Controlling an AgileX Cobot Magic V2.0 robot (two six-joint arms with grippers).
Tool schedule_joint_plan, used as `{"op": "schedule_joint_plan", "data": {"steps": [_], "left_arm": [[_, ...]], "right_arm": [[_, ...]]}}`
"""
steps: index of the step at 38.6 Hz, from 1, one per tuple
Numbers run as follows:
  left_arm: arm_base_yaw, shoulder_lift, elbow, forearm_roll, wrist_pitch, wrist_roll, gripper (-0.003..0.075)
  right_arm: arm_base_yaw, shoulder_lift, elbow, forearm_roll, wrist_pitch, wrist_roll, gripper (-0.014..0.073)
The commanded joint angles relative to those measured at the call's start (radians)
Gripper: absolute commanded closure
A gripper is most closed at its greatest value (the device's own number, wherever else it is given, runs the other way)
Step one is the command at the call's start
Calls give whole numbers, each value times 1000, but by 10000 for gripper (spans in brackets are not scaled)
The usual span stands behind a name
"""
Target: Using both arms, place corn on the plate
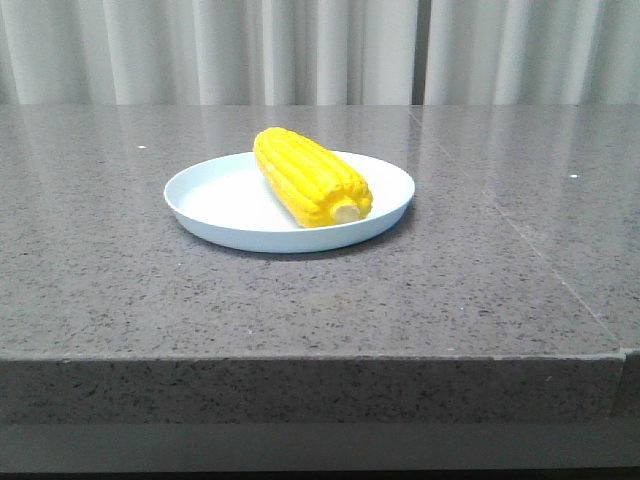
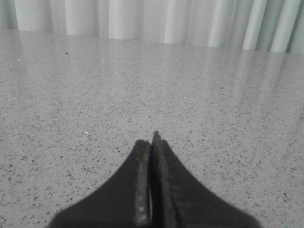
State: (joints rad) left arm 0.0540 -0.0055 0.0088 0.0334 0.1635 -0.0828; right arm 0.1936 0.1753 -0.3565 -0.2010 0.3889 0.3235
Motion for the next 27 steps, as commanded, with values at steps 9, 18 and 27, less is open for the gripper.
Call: {"op": "schedule_joint_plan", "data": {"steps": [9,18,27], "left_arm": [[4,-18,22,-8,-78,-1,741],[4,-18,22,-8,-78,-1,741],[4,-18,22,-8,-78,-1,741]], "right_arm": [[-6,10,-3,-18,-107,-14,661],[-82,-74,142,183,-221,-277,661],[-198,-204,301,312,-252,-323,661]]}}
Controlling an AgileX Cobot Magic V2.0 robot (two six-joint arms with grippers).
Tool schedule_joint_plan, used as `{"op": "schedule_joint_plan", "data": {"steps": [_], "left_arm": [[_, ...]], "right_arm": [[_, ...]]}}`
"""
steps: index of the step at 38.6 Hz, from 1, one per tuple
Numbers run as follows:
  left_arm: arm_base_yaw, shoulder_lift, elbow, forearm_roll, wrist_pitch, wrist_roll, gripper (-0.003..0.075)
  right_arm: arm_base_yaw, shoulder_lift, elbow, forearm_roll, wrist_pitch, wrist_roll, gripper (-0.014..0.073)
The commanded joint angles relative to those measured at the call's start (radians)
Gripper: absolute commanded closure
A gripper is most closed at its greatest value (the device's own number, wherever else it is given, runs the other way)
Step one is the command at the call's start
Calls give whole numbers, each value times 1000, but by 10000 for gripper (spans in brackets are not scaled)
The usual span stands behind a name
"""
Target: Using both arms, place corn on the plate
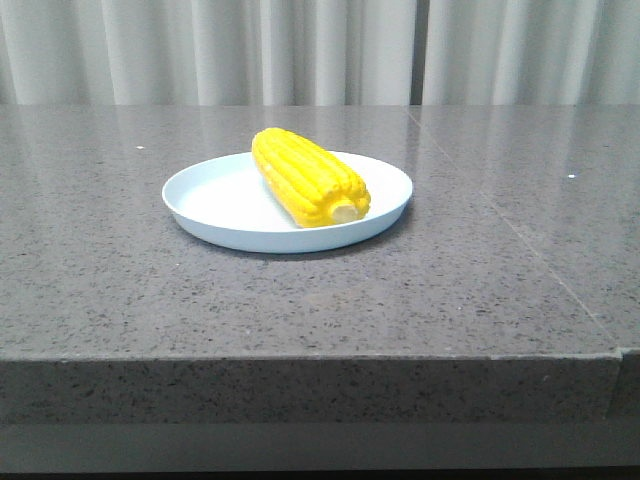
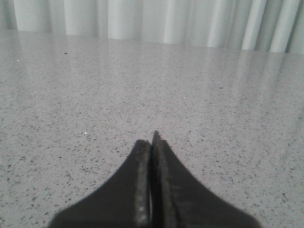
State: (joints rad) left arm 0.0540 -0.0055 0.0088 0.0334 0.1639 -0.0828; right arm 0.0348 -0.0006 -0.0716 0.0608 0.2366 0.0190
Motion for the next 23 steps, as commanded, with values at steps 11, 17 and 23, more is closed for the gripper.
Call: {"op": "schedule_joint_plan", "data": {"steps": [11,17,23], "left_arm": [[4,-16,22,-8,-79,-1,741],[4,-16,22,-8,-79,-1,741],[4,-16,22,-8,-79,-1,741]], "right_arm": [[-77,-22,76,86,-124,-19,661],[-77,-22,76,86,-120,-19,661],[-77,-22,76,86,-120,-19,661]]}}
